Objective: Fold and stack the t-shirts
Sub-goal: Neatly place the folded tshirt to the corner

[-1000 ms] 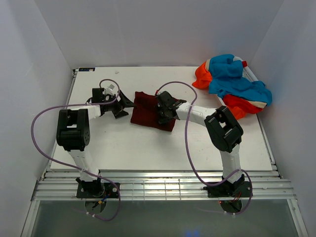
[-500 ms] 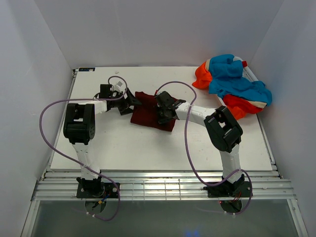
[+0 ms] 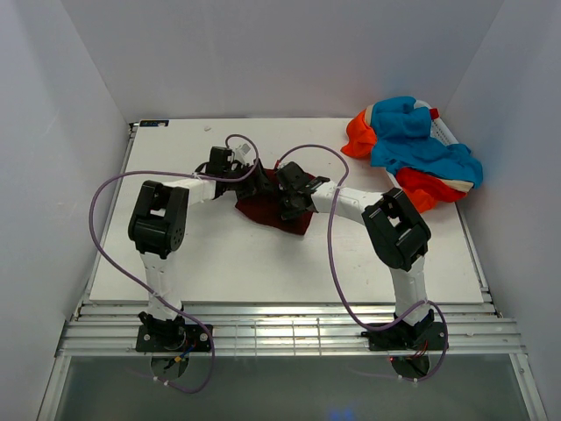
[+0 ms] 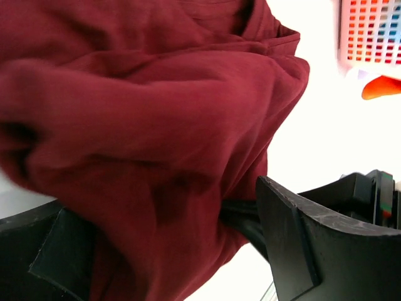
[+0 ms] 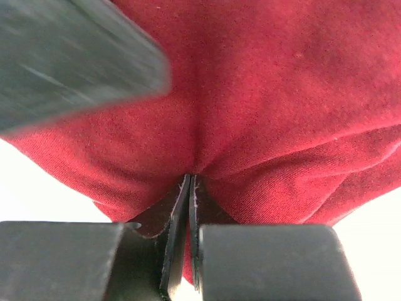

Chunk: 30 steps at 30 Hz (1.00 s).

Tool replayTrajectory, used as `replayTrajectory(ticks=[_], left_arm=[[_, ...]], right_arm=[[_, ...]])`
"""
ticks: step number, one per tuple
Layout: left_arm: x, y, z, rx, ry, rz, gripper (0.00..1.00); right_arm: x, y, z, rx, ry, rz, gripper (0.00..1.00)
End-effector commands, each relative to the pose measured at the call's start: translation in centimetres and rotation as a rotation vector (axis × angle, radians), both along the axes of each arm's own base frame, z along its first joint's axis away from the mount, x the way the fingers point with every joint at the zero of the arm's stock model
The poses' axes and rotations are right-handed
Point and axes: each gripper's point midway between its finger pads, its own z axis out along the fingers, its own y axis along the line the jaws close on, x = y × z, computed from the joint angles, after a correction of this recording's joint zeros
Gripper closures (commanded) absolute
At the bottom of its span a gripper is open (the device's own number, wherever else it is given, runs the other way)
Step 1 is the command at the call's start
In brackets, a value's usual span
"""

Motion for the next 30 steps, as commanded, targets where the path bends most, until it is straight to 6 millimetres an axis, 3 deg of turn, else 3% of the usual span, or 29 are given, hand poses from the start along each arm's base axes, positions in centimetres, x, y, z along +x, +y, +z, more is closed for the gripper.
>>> replayTrajectory(ticks=[1,6,9,13,17,18,22,25,26,29,30], left_arm=[[-2.2,-0.9,-4.1,0.089,0.107,0.003,0.02],[-1.7,0.0,-4.4,0.144,0.092,0.050,0.02],[-1.7,0.6,-5.0,0.186,0.103,0.062,0.09],[-1.9,1.1,-6.0,0.218,0.126,0.069,0.64],[-2.1,1.6,-6.6,0.246,0.135,0.083,1.00],[-1.9,1.8,-6.7,0.262,0.130,0.094,1.00],[-0.9,3.2,-4.9,0.341,0.073,0.140,1.00],[-0.3,5.2,-3.2,0.442,0.038,0.165,1.00],[0.9,5.8,-1.2,0.458,-0.005,0.187,1.00],[1.5,8.6,0.8,0.572,-0.025,0.219,1.00],[2.6,9.6,2.4,0.586,-0.052,0.248,1.00]], right_arm=[[-5.4,-3.0,-5.1,-0.165,0.212,0.052,0.92],[-5.7,-3.3,-5.1,-0.163,0.210,0.052,0.92],[-6.0,-3.3,-5.2,-0.158,0.216,0.052,0.92],[-6.2,-3.3,-5.2,-0.152,0.218,0.053,0.92],[-6.2,-3.3,-4.7,-0.150,0.205,0.053,0.92],[-6.3,-3.3,-4.7,-0.152,0.204,0.053,0.91],[-6.1,-3.8,-3.8,-0.160,0.178,0.043,0.62],[-5.3,-3.9,-1.3,-0.154,0.119,0.031,0.48],[-4.8,-3.7,0.6,-0.134,0.079,0.030,0.41],[-3.8,-4.1,4.5,-0.125,-0.007,0.007,0.31],[-3.5,-4.1,5.7,-0.115,-0.031,0.007,0.30]])
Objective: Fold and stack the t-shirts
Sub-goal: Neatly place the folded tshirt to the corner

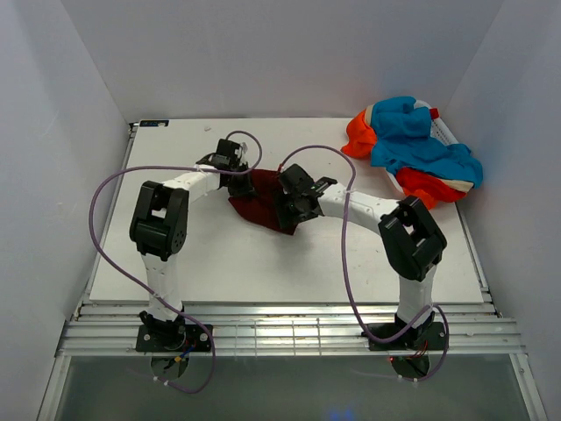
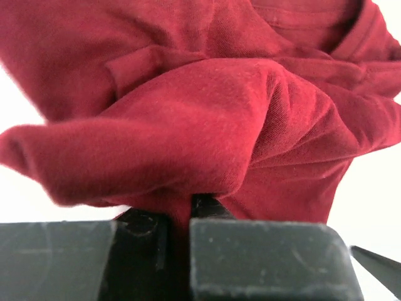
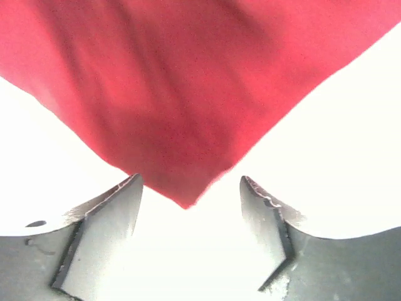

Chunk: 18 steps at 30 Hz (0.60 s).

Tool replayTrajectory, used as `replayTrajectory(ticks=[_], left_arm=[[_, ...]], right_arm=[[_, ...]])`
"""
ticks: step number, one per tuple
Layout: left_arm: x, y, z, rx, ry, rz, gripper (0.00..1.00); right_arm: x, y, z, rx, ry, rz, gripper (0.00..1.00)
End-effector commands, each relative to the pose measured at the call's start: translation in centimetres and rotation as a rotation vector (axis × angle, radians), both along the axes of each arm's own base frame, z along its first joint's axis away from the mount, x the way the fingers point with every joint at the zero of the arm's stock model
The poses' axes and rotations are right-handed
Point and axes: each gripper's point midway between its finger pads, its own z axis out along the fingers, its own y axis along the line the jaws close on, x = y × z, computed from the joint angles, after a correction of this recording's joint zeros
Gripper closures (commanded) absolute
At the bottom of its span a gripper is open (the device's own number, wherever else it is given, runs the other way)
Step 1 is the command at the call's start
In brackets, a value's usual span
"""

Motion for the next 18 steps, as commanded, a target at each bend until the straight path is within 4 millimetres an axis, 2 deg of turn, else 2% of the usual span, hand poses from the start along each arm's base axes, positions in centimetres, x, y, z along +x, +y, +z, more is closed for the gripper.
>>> replayTrajectory(ticks=[1,3,5,8,13,16,18], left_arm=[[1.9,8.4,4.3,0.276,-0.065,0.134,1.00],[2.7,10.0,6.0,0.317,-0.091,0.159,1.00],[2.7,12.6,6.7,0.377,-0.085,0.187,1.00],[3.1,16.0,8.3,0.466,-0.106,0.226,1.00],[4.6,21.3,12.3,0.637,-0.195,0.287,1.00],[5.6,24.0,13.7,0.673,-0.215,0.320,1.00],[7.0,25.8,14.9,0.693,-0.240,0.339,1.00]], right_arm=[[-0.8,-2.5,4.9,-0.050,-0.058,-0.012,0.30],[-0.7,-2.6,6.2,-0.037,-0.083,-0.013,0.30],[-0.9,-2.9,7.2,-0.032,-0.095,-0.017,0.30],[-1.4,-3.4,7.4,-0.033,-0.096,-0.018,0.30],[-2.1,-3.8,6.5,-0.034,-0.080,-0.010,0.30],[-2.7,-3.7,5.9,-0.021,-0.059,0.005,0.30],[-3.0,-3.8,5.6,-0.019,-0.049,0.006,0.30]])
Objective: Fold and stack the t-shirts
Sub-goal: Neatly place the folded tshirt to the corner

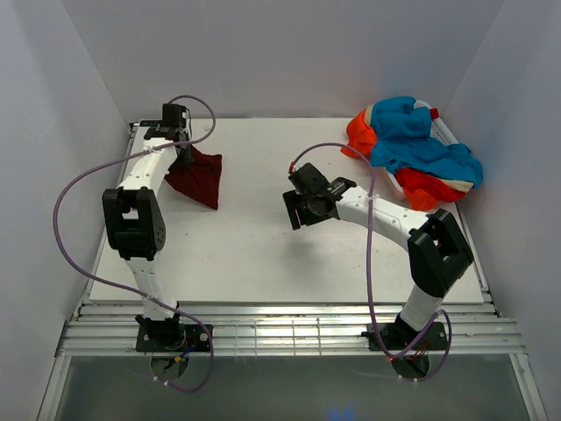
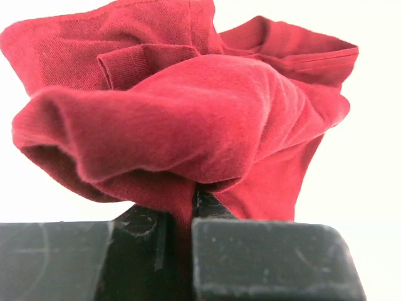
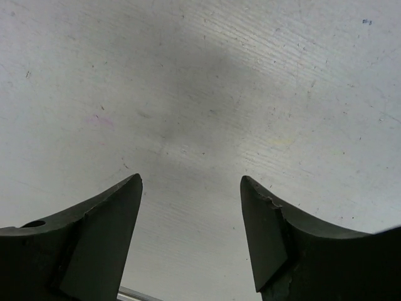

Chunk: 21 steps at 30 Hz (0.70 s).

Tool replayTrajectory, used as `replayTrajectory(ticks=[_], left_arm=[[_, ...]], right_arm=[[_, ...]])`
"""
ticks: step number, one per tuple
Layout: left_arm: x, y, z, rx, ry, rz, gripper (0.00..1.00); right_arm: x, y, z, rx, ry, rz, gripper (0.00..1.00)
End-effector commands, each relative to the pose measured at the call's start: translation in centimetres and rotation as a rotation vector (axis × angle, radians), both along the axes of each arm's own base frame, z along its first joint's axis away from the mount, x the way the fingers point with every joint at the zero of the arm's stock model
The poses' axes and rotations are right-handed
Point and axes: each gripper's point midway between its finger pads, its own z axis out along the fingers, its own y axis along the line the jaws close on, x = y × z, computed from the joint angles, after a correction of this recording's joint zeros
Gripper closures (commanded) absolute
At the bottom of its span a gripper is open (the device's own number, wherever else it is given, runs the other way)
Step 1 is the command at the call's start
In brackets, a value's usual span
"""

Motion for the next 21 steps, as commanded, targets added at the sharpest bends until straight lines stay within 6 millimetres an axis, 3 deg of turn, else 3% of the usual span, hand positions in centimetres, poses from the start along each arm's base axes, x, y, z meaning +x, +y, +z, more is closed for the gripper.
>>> replayTrajectory(ticks=[1,2,3,8,12,16,21], left_arm=[[2.4,3.9,6.2,0.117,-0.128,0.028,1.00],[3.7,4.5,6.9,0.120,-0.149,0.034,1.00],[3.9,6.4,6.8,0.115,-0.146,0.064,1.00],[6.2,9.3,6.7,0.078,-0.173,0.086,1.00],[6.8,11.3,4.2,0.030,-0.147,0.111,1.00],[6.8,13.5,0.1,-0.053,-0.100,0.150,1.00],[6.2,16.7,-2.7,-0.121,-0.074,0.222,1.00]], right_arm=[[-0.5,0.4,0.8,0.033,-0.007,0.022,0.30],[-0.7,0.2,0.6,0.031,-0.001,0.021,0.30],[-0.7,0.2,0.6,0.032,-0.002,0.023,0.30],[-1.4,-0.2,0.2,0.030,0.015,0.024,0.30],[-1.9,-0.6,-0.2,0.028,0.028,0.020,0.30],[-2.3,-0.7,-0.4,0.030,0.046,0.014,0.30],[-2.6,-0.8,-0.9,0.028,0.069,0.008,0.31]])
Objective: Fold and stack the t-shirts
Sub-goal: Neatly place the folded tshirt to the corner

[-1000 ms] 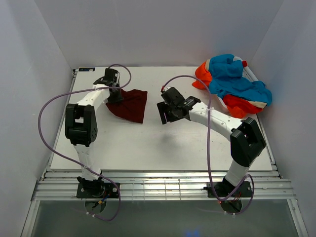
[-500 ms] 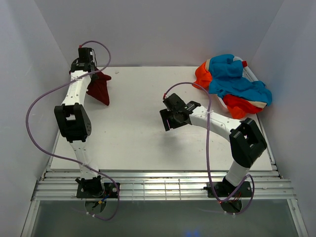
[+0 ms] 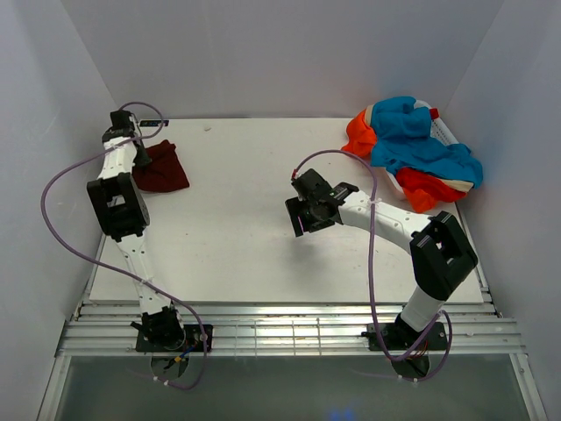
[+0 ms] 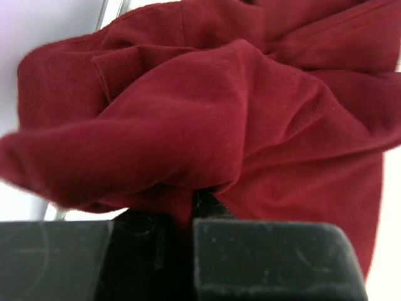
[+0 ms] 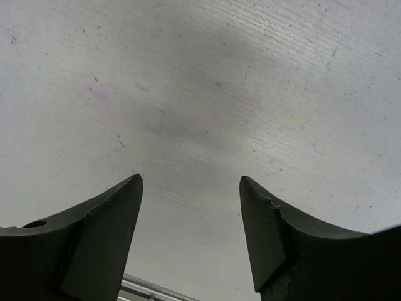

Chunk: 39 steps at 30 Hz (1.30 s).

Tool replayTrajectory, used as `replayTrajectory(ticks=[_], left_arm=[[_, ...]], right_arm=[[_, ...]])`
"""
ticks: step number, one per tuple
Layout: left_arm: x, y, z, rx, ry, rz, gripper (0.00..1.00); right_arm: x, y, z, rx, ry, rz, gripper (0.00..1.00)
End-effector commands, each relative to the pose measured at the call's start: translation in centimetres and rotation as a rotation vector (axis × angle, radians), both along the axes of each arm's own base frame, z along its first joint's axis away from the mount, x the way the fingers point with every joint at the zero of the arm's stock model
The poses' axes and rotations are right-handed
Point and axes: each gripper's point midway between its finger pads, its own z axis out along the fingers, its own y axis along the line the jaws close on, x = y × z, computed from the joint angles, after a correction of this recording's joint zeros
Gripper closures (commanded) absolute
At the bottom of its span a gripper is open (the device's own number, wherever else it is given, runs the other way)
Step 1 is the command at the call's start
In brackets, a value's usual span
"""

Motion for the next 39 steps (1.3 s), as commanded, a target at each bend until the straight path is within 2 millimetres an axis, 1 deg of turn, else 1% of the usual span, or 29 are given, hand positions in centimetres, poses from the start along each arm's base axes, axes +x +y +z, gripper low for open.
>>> replayTrajectory(ticks=[1,2,4,5,9,11,13,14,17,18,20,21,22,23,24,25,26,27,28,29,31,33,34,35,36,38,39], left_arm=[[0.8,1.2,2.2,-0.064,-0.085,0.025,1.00],[0.7,2.1,1.6,-0.072,-0.078,0.041,1.00],[0.8,2.4,0.7,-0.098,-0.074,0.046,1.00],[0.8,2.6,-0.1,-0.106,-0.065,0.050,1.00],[0.9,2.2,-1.9,-0.140,-0.041,0.037,0.98],[0.4,2.4,-2.7,-0.128,-0.017,0.052,0.93],[0.1,2.7,-2.9,-0.118,-0.007,0.070,0.90],[-0.2,3.1,-2.9,-0.098,-0.001,0.090,0.85],[-0.6,3.8,-1.5,-0.066,-0.014,0.149,0.73],[-0.8,4.1,0.1,-0.045,-0.036,0.170,0.70],[-0.7,4.1,2.6,-0.028,-0.082,0.202,0.66],[-0.7,4.3,4.1,0.001,-0.108,0.223,0.62],[-0.7,4.0,7.2,0.026,-0.164,0.226,0.57],[-0.6,3.5,9.0,0.042,-0.197,0.225,0.53],[-0.3,3.7,11.2,0.084,-0.248,0.237,0.48],[-0.2,2.5,12.3,0.103,-0.272,0.222,0.48],[-0.7,2.0,15.7,0.132,-0.338,0.217,0.47],[-0.4,1.6,17.4,0.163,-0.387,0.203,0.37],[-0.7,0.6,17.6,0.192,-0.385,0.200,0.31],[-1.1,-0.1,19.4,0.209,-0.422,0.192,0.30],[-1.3,-1.2,19.7,0.219,-0.429,0.182,0.29],[-2.0,-2.1,18.5,0.207,-0.402,0.177,0.30],[-2.3,-2.8,17.9,0.191,-0.395,0.172,0.30],[-2.9,-3.6,16.1,0.172,-0.358,0.159,0.32],[-3.5,-4.2,16.6,0.162,-0.373,0.153,0.33],[-4.4,-6.1,16.0,0.130,-0.372,0.124,0.34],[-5.6,-7.1,16.0,0.112,-0.384,0.106,0.34]], right_arm=[[-0.7,0.1,0.4,0.025,0.013,-0.003,0.31],[-0.8,0.2,0.4,0.029,0.016,-0.005,0.31],[-1.0,0.1,0.2,0.023,0.025,-0.002,0.31],[-1.1,0.1,0.1,0.022,0.027,-0.002,0.31],[-1.5,-0.4,-0.4,0.009,0.037,-0.007,0.31],[-1.6,-0.7,-0.5,-0.002,0.039,-0.008,0.31],[-1.8,-0.8,-0.8,-0.005,0.046,-0.014,0.31],[-1.9,-0.8,-0.8,0.000,0.047,-0.015,0.31],[-2.2,-0.8,-1.2,0.004,0.059,-0.016,0.31],[-2.2,-0.7,-1.3,0.008,0.063,-0.015,0.31],[-2.3,-0.5,-1.4,0.012,0.064,-0.012,0.31],[-2.2,-0.3,-1.6,0.015,0.068,-0.009,0.31],[-2.1,-0.3,-1.6,0.017,0.068,-0.008,0.31],[-2.2,-0.1,-1.5,0.021,0.067,-0.006,0.31],[-2.1,0.0,-1.6,0.021,0.065,-0.002,0.31],[-2.0,0.2,-1.6,0.024,0.064,-0.001,0.31],[-2.0,0.2,-1.6,0.026,0.064,0.000,0.31],[-2.1,0.3,-1.7,0.027,0.065,0.004,0.31],[-2.0,0.4,-1.6,0.033,0.063,0.004,0.31],[-2.1,0.4,-1.8,0.033,0.065,0.006,0.31],[-2.3,0.4,-1.9,0.038,0.065,0.008,0.31],[-2.5,0.2,-2.1,0.038,0.067,0.006,0.31],[-2.5,0.2,-2.1,0.039,0.064,0.005,0.31],[-2.5,0.1,-2.1,0.038,0.063,0.006,0.31],[-2.4,0.1,-1.6,0.047,0.051,0.007,0.32],[-2.3,0.3,-0.8,0.056,0.028,0.010,0.32],[-1.7,0.3,0.2,0.063,-0.007,0.001,0.32]])
